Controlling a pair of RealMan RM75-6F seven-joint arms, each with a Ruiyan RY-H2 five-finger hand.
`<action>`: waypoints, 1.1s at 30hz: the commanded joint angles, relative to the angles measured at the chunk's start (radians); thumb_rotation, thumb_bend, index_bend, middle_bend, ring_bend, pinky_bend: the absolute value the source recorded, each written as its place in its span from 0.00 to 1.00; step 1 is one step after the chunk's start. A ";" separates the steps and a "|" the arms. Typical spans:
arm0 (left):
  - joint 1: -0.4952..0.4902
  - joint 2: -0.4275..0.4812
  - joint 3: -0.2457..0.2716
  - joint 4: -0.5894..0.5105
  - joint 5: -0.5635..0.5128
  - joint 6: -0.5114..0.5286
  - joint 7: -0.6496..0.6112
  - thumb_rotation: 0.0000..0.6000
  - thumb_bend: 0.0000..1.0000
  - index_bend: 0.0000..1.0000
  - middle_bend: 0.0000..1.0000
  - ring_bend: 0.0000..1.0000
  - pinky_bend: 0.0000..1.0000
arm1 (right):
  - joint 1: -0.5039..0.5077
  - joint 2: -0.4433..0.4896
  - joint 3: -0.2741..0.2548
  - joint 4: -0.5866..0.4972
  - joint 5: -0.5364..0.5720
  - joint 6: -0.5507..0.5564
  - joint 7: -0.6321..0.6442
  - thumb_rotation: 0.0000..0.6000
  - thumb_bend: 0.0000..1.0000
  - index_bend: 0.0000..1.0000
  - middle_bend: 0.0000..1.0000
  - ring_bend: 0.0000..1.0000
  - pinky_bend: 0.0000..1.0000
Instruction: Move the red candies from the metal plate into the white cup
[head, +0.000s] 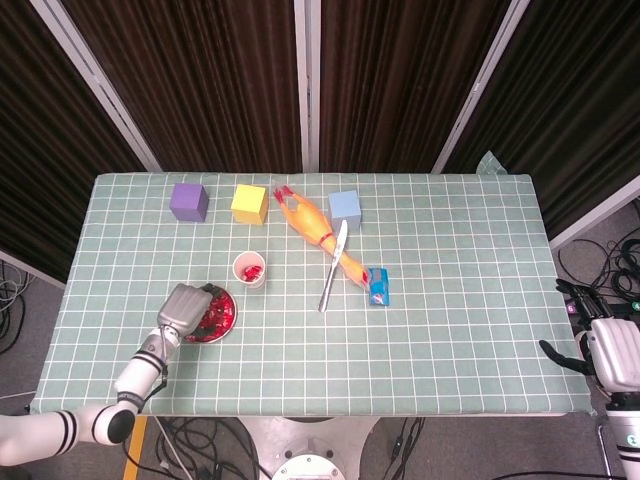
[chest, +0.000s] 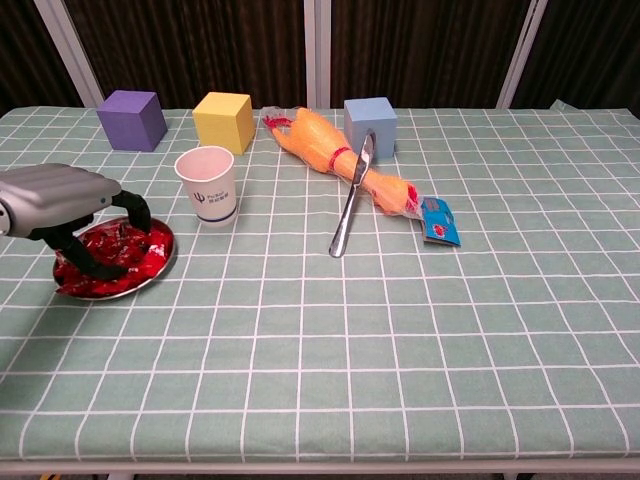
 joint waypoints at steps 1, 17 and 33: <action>0.000 -0.016 0.003 0.021 0.002 0.006 0.009 0.85 0.27 0.39 0.40 0.93 1.00 | -0.001 0.001 -0.001 0.000 0.000 0.000 0.000 1.00 0.12 0.13 0.22 0.16 0.47; 0.016 -0.059 0.009 0.104 0.087 0.038 -0.024 1.00 0.36 0.61 0.65 0.96 1.00 | 0.004 0.003 0.001 0.000 0.001 -0.007 0.007 1.00 0.12 0.13 0.23 0.17 0.48; 0.027 0.009 -0.033 0.053 0.240 0.089 -0.206 1.00 0.53 0.76 0.80 1.00 1.00 | 0.004 0.002 -0.001 0.008 -0.002 -0.005 0.019 1.00 0.12 0.13 0.23 0.18 0.50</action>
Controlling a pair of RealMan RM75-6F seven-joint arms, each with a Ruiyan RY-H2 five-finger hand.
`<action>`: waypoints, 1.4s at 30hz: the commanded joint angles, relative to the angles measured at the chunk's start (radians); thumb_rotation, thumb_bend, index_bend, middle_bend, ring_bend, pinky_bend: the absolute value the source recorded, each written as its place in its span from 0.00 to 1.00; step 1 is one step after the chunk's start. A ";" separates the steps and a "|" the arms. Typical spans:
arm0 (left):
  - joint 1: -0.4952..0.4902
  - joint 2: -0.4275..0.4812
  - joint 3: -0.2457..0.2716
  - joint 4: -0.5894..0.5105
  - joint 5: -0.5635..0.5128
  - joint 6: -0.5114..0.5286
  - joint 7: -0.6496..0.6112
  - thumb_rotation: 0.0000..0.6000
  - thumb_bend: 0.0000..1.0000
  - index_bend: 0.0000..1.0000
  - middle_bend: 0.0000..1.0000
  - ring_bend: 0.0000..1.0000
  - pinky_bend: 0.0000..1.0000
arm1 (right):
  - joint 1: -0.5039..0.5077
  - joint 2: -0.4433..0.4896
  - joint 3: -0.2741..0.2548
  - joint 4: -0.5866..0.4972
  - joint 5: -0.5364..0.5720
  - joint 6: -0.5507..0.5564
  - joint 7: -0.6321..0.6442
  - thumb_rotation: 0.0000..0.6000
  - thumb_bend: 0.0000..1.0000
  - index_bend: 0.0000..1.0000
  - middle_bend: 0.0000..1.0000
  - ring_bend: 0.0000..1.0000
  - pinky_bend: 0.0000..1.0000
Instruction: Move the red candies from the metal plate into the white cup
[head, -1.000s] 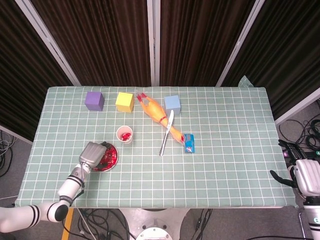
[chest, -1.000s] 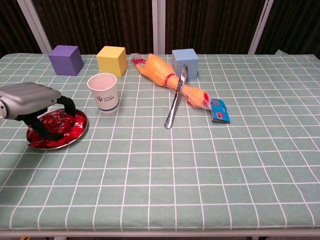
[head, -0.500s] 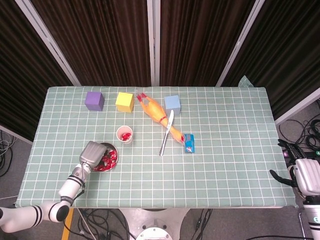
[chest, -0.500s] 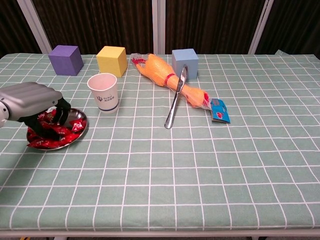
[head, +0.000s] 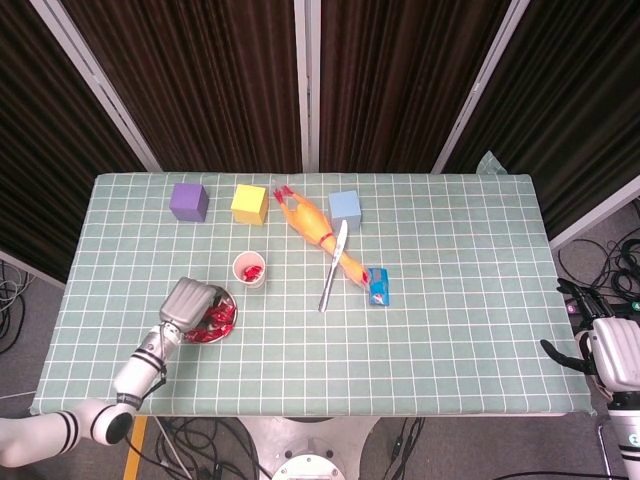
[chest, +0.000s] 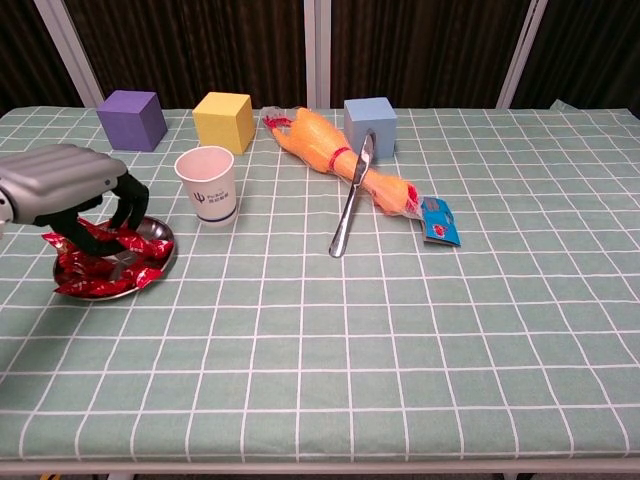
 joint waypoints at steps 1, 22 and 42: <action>-0.008 0.047 -0.032 -0.055 0.021 0.018 -0.023 1.00 0.53 0.76 0.80 1.00 1.00 | 0.001 -0.001 0.000 0.002 0.000 -0.002 0.001 1.00 0.12 0.13 0.23 0.18 0.50; -0.272 0.024 -0.185 0.053 -0.174 -0.186 0.146 1.00 0.53 0.75 0.78 1.00 1.00 | -0.007 0.003 0.003 0.008 0.026 -0.005 0.001 1.00 0.12 0.13 0.23 0.18 0.50; -0.337 -0.021 -0.083 0.073 -0.226 -0.148 0.451 1.00 0.54 0.68 0.74 1.00 1.00 | -0.004 -0.003 0.007 0.016 0.037 -0.019 0.003 1.00 0.12 0.13 0.24 0.19 0.52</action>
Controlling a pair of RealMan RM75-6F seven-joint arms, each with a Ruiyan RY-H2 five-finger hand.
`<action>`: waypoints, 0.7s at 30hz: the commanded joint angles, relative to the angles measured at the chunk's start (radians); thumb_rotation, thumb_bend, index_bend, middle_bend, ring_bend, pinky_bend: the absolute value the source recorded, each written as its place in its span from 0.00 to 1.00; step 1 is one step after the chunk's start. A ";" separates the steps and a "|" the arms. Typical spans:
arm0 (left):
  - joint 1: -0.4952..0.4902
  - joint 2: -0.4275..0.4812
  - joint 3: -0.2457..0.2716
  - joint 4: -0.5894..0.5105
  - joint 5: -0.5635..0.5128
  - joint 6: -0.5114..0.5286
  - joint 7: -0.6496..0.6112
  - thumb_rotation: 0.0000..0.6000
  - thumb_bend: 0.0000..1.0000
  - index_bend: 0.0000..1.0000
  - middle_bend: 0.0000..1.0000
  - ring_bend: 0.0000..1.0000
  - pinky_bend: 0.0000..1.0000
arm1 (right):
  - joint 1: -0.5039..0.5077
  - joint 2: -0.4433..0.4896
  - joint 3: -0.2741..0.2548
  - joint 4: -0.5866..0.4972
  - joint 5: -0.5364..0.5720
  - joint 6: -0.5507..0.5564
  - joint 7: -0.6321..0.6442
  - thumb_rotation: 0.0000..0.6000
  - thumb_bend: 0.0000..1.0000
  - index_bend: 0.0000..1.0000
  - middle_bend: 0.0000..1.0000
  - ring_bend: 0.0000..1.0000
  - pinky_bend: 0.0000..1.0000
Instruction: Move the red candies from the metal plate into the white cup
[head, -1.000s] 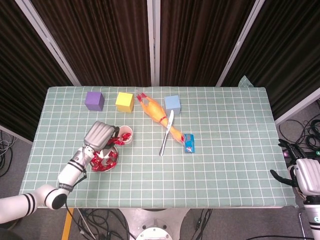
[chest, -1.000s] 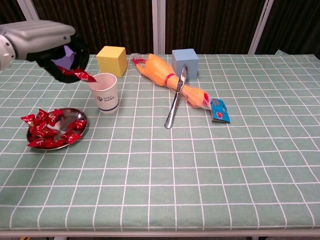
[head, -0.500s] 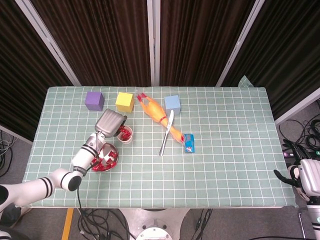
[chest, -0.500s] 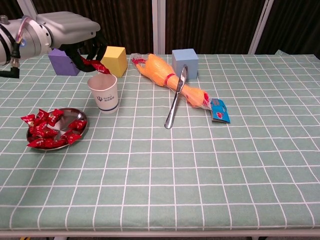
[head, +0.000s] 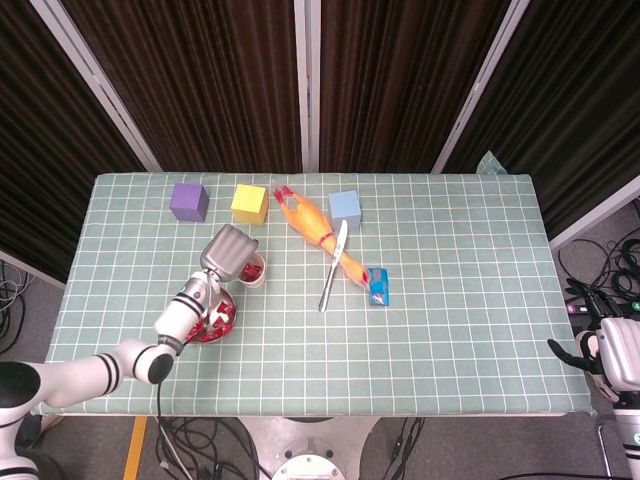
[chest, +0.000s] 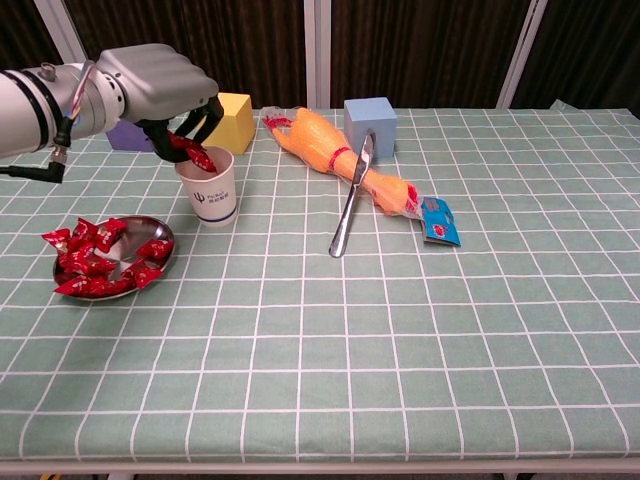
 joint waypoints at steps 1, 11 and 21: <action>-0.013 -0.005 0.022 -0.008 0.005 0.007 0.048 1.00 0.54 0.67 0.73 1.00 1.00 | 0.002 -0.001 0.000 -0.001 0.000 -0.003 -0.001 1.00 0.12 0.13 0.24 0.19 0.52; -0.037 -0.017 0.054 -0.022 -0.067 0.009 0.177 1.00 0.54 0.51 0.60 0.98 1.00 | 0.002 -0.003 0.002 0.000 0.007 -0.008 -0.004 1.00 0.12 0.13 0.24 0.19 0.52; -0.060 -0.005 0.066 -0.072 -0.126 0.034 0.254 1.00 0.54 0.43 0.49 0.96 1.00 | 0.001 -0.004 0.002 0.003 0.006 -0.007 -0.002 1.00 0.12 0.13 0.24 0.19 0.52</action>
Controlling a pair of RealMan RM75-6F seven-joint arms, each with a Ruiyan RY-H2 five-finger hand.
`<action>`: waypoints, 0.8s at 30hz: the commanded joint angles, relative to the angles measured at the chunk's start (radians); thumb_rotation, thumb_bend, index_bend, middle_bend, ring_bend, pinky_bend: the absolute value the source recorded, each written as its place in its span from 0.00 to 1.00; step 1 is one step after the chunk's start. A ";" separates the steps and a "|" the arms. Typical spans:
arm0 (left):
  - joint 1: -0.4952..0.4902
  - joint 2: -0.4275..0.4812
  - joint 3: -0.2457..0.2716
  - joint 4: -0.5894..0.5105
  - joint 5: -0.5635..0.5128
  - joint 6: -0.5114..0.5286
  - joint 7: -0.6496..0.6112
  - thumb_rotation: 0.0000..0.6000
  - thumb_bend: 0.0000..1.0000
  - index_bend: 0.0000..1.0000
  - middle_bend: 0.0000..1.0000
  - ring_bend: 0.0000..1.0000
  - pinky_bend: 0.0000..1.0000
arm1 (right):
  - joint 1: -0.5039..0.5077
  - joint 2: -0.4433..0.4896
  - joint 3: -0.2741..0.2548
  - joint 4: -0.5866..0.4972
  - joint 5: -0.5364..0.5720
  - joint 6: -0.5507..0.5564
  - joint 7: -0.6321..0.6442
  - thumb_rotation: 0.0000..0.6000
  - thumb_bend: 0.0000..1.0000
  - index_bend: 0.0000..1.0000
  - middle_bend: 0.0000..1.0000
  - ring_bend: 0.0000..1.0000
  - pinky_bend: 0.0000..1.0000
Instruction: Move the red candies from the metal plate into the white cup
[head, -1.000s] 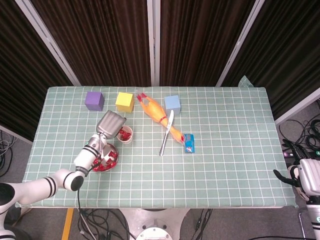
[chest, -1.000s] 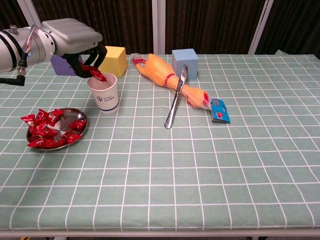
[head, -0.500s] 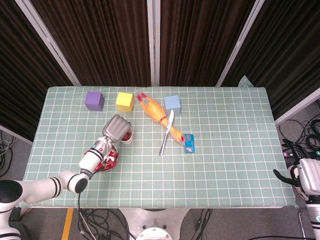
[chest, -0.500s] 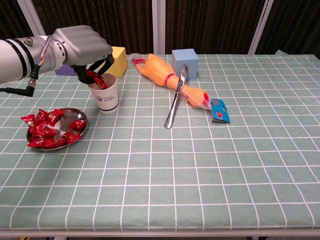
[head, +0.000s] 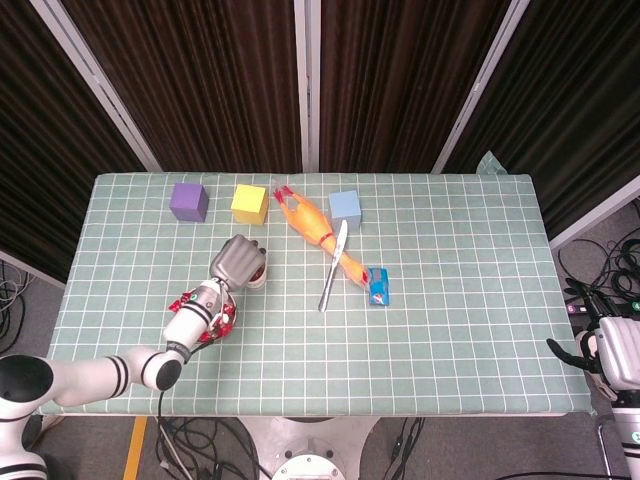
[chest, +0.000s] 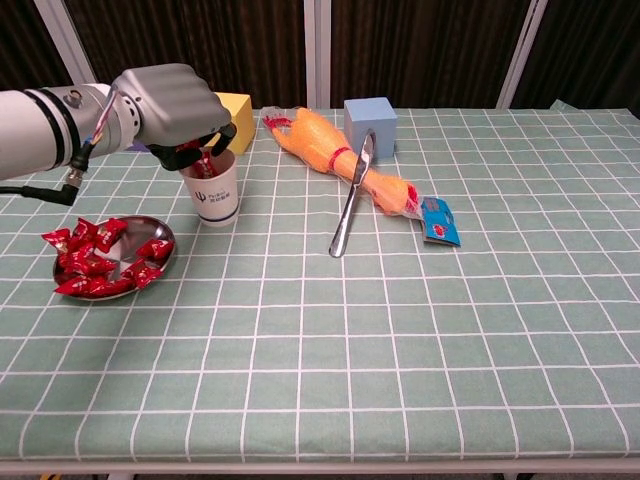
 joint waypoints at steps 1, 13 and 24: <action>-0.006 0.007 0.005 -0.019 -0.016 0.008 0.016 1.00 0.54 0.42 0.48 0.96 1.00 | -0.001 0.001 0.000 0.000 0.000 0.001 0.001 1.00 0.12 0.13 0.24 0.19 0.52; 0.014 0.064 -0.019 -0.158 -0.005 0.104 -0.044 1.00 0.39 0.32 0.37 0.95 1.00 | 0.002 -0.001 0.002 0.000 -0.006 0.001 0.004 1.00 0.12 0.13 0.25 0.20 0.52; 0.214 0.210 0.015 -0.289 0.129 0.224 -0.407 1.00 0.36 0.35 0.39 0.95 1.00 | 0.008 -0.001 0.002 0.004 -0.018 0.002 0.013 1.00 0.12 0.13 0.25 0.20 0.53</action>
